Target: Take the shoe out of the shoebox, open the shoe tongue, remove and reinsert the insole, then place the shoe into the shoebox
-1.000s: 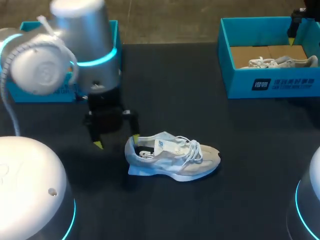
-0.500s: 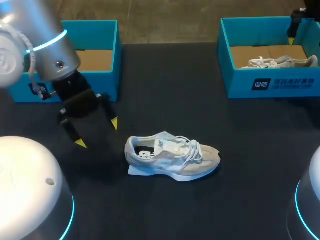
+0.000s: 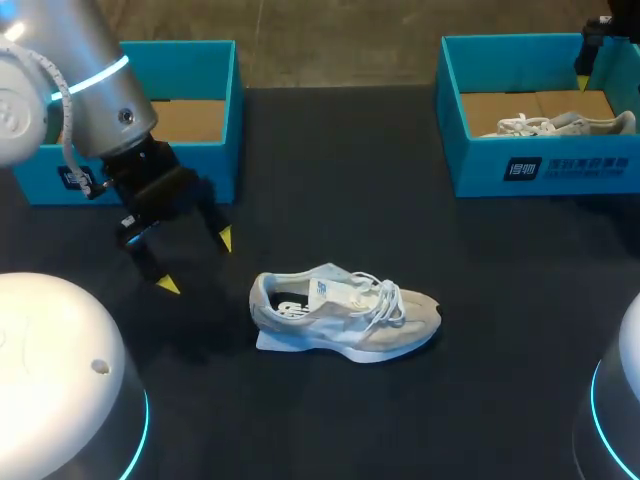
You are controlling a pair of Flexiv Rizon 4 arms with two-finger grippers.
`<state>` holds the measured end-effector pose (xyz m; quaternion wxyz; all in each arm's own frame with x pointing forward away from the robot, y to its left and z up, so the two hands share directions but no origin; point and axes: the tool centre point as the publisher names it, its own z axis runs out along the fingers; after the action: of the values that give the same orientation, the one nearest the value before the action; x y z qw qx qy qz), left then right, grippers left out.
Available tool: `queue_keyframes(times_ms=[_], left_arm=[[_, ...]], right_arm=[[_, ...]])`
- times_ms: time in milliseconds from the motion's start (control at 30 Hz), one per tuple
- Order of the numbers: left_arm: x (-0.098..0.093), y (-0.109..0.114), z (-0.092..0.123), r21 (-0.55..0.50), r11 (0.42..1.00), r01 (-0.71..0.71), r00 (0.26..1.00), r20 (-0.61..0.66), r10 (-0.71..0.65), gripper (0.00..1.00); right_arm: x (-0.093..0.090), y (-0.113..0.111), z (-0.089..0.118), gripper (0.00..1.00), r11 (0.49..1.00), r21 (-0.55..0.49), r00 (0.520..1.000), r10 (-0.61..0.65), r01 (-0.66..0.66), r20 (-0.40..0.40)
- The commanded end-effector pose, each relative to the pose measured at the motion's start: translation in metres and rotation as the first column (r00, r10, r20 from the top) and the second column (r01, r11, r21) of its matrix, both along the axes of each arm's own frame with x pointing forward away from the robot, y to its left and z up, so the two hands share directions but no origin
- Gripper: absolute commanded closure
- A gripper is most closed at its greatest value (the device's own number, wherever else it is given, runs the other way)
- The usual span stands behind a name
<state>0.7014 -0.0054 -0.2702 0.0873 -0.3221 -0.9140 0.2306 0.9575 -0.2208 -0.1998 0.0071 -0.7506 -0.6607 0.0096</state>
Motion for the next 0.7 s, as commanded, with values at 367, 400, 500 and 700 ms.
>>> queue_keyframes(times_ms=[367,400,500,700], left_arm=[[-0.003,0.034,-0.043,-0.273,0.871,-0.409,0.908,-0.220,0.357,0.00],[-0.002,0.034,-0.046,-0.274,0.868,-0.414,0.904,-0.241,0.354,0.00],[-0.001,0.032,-0.051,-0.280,0.861,-0.424,0.896,-0.268,0.354,0.00],[-0.007,0.030,-0.061,-0.293,0.779,-0.554,0.824,-0.325,0.464,0.00]], right_arm=[[-0.001,0.001,0.000,0.00,1.000,-0.001,1.000,-0.002,0.002,0.002],[-0.001,0.001,0.000,0.00,1.000,-0.001,1.000,-0.002,0.002,0.002],[-0.001,0.001,0.000,0.00,1.000,-0.001,1.000,-0.002,0.002,0.002],[-0.001,0.001,0.000,0.00,1.000,-0.001,1.000,-0.002,0.002,0.002]])
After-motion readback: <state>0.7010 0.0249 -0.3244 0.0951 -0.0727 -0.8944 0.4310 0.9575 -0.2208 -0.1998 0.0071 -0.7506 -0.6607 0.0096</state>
